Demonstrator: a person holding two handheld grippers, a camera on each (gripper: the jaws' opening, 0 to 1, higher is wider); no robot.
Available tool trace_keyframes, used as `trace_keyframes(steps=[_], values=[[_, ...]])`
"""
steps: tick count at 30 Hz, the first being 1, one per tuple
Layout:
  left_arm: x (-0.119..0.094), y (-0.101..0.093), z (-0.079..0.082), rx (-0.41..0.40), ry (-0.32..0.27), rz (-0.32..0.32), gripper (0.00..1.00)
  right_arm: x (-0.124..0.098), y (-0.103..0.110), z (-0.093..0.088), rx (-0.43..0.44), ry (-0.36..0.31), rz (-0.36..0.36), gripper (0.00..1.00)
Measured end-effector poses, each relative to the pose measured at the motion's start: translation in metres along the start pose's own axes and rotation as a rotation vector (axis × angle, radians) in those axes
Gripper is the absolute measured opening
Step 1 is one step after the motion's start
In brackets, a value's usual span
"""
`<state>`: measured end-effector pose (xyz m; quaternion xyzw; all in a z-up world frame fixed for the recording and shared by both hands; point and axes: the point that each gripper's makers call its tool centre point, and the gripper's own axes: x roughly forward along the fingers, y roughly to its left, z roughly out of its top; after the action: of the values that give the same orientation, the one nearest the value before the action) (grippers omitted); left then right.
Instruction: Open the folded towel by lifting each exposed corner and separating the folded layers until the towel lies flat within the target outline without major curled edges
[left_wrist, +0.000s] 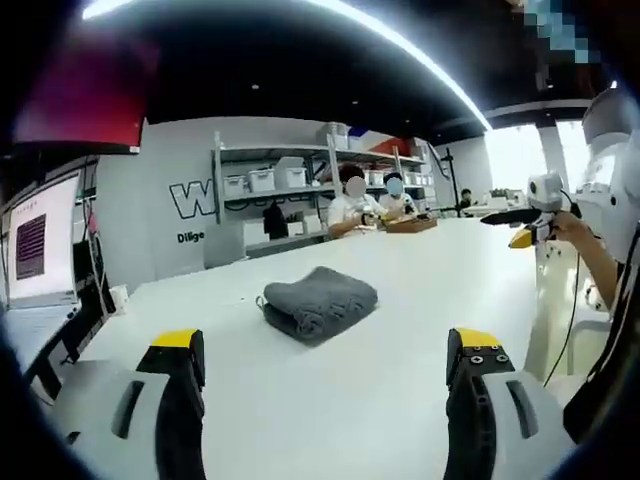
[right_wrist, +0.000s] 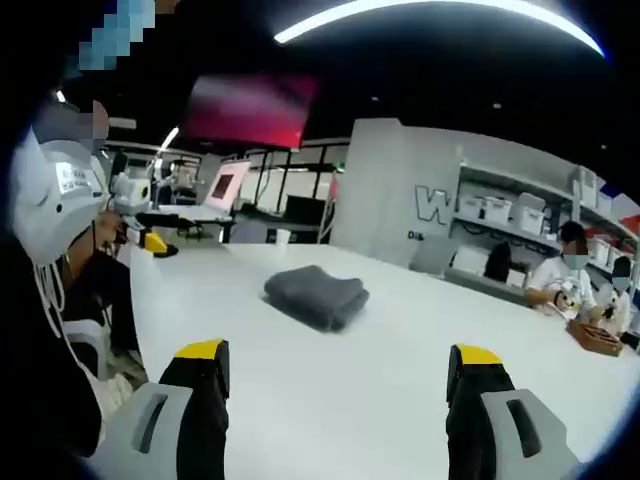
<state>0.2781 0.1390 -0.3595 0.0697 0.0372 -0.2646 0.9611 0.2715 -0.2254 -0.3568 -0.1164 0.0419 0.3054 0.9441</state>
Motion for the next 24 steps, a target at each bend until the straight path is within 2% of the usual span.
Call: trace_keyframes(steps=[9, 14, 24], values=[[-0.002, 0.001, 0.001, 0.000, 0.000, -0.002, 0.99, -0.001, 0.000, -0.002, -0.011, 0.015, 0.010, 0.90], [-0.002, -0.001, 0.000, 0.005, 0.007, -0.014, 0.99, 0.001, 0.008, -0.001, -0.014, 0.005, 0.046, 0.91], [0.001, -0.005, -0.003, 0.017, 0.025, -0.035, 0.99, 0.002, 0.012, -0.006, -0.024, 0.036, 0.071, 0.91]])
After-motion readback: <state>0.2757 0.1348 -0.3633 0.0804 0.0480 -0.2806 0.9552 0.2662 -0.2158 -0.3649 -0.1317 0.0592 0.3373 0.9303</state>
